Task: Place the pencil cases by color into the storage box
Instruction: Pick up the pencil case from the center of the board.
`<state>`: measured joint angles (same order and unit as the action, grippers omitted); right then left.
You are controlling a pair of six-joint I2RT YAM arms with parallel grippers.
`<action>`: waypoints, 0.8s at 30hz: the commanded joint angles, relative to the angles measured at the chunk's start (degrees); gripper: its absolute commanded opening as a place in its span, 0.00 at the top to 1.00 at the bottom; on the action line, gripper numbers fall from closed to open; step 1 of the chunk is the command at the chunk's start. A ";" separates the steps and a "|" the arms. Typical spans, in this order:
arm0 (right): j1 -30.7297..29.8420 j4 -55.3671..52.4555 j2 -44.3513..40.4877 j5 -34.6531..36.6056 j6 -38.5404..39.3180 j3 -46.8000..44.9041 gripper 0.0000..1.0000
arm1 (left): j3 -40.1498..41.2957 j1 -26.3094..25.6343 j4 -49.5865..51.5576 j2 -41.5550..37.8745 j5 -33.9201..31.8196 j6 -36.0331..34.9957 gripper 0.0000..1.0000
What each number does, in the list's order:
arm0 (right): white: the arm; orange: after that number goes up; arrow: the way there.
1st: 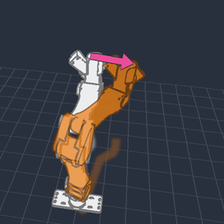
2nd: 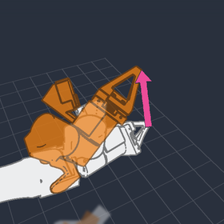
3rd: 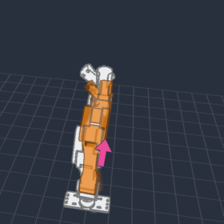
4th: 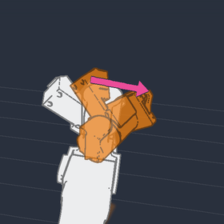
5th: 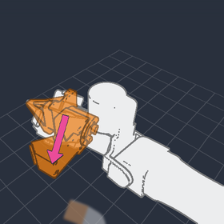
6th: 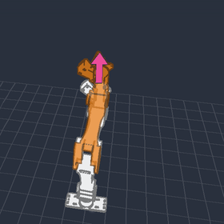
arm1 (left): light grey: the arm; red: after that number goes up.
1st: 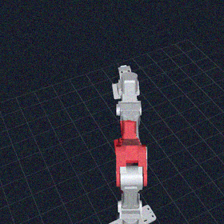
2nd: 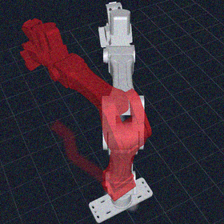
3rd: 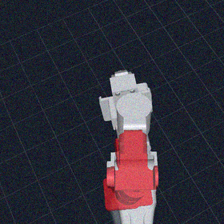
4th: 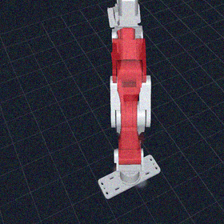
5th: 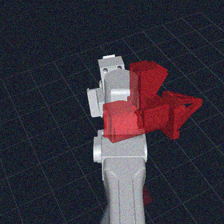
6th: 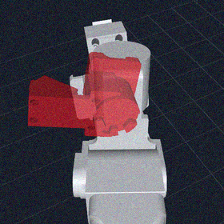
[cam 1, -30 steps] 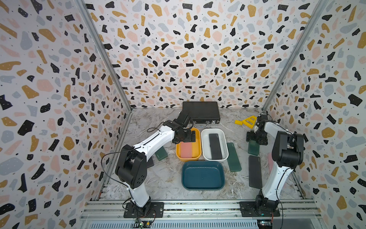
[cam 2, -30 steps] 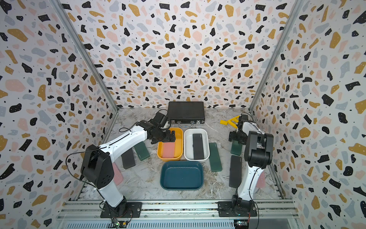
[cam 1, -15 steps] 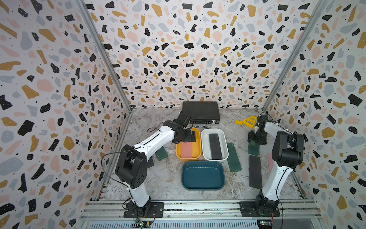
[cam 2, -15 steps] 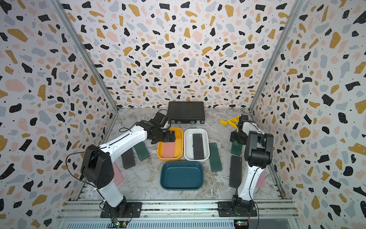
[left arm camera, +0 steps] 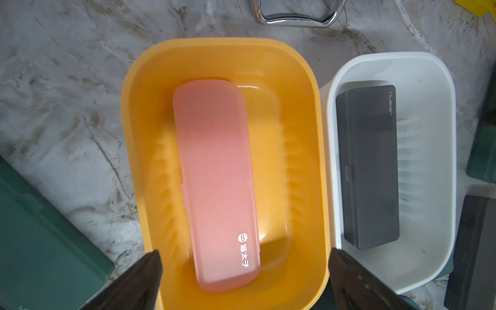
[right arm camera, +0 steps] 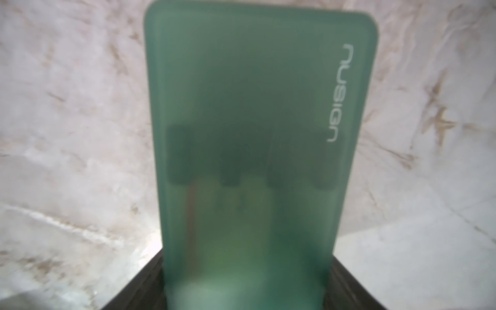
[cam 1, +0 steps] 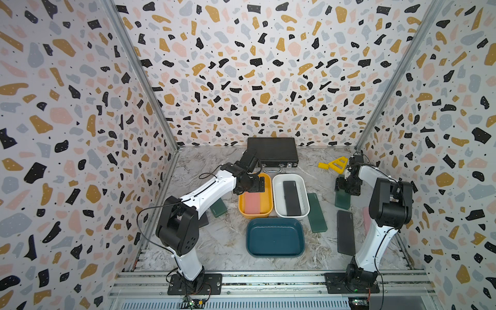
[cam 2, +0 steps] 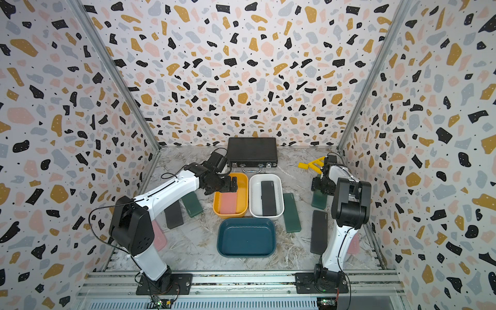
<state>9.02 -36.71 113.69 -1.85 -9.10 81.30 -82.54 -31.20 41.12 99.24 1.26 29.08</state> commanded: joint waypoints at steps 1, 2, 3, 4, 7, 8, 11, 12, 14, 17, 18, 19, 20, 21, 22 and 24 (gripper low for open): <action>0.21 1.77 -6.49 -2.04 -0.65 -0.37 0.41 | -0.89 -0.10 0.44 -2.85 -1.98 -0.91 0.00; 0.26 2.30 -7.37 -2.62 -0.54 -0.73 0.41 | -0.86 -0.09 0.54 -3.28 -2.20 -0.88 0.00; 0.21 2.80 -8.31 -3.28 -0.55 -1.17 0.41 | -0.70 -0.09 0.62 -3.72 -2.40 -0.91 0.00; 0.21 3.11 -9.06 -3.90 -0.56 -1.52 0.41 | -0.66 -0.09 0.62 -4.09 -2.56 -0.87 0.00; 0.21 3.90 -11.64 -5.95 -0.41 -2.57 0.41 | -0.14 -0.07 0.79 -5.30 -2.82 -0.71 0.00; 0.21 4.22 -12.55 -6.98 -0.19 -3.00 0.41 | 0.05 0.00 0.88 -5.66 -2.92 -0.66 0.00; 0.21 4.97 -15.04 -10.62 0.68 -4.22 0.42 | 0.55 0.17 1.37 -6.51 -2.92 -0.43 0.00; 0.21 5.12 -15.85 -12.17 1.28 -4.54 0.42 | 0.76 0.33 1.57 -6.76 -2.77 -0.23 0.00; 0.00 5.07 -17.33 -15.12 2.61 -5.18 0.42 | 1.10 0.81 1.82 -7.27 -2.29 0.16 0.00; -1.15 5.28 -19.88 -19.36 5.73 -6.32 0.42 | 1.98 1.78 1.77 -8.13 -1.27 0.79 0.00; -1.89 5.45 -20.82 -20.17 6.67 -6.66 0.42 | 2.16 2.16 1.77 -8.40 -1.02 1.04 0.00; -2.65 5.30 -21.53 -20.83 7.40 -6.81 0.42 | 2.23 2.56 1.90 -8.55 -0.71 1.20 0.00; -3.56 5.08 -22.21 -21.48 8.17 -6.97 0.42 | 2.46 2.95 2.02 -8.92 -0.47 1.23 0.00; -4.50 4.75 -22.85 -22.03 8.82 -6.96 0.42 | 2.60 3.39 2.18 -9.21 -0.25 1.33 0.00; -5.29 4.23 -23.41 -22.41 9.34 -6.85 0.42 | 2.76 3.80 2.35 -9.55 -0.19 1.38 0.00; -6.96 3.35 -24.56 -23.05 10.62 -6.64 0.42 | 3.12 4.73 2.69 -10.39 0.09 1.50 0.00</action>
<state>3.88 -32.53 92.68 -21.23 -1.87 74.02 -80.16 -27.49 42.74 91.42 0.51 29.82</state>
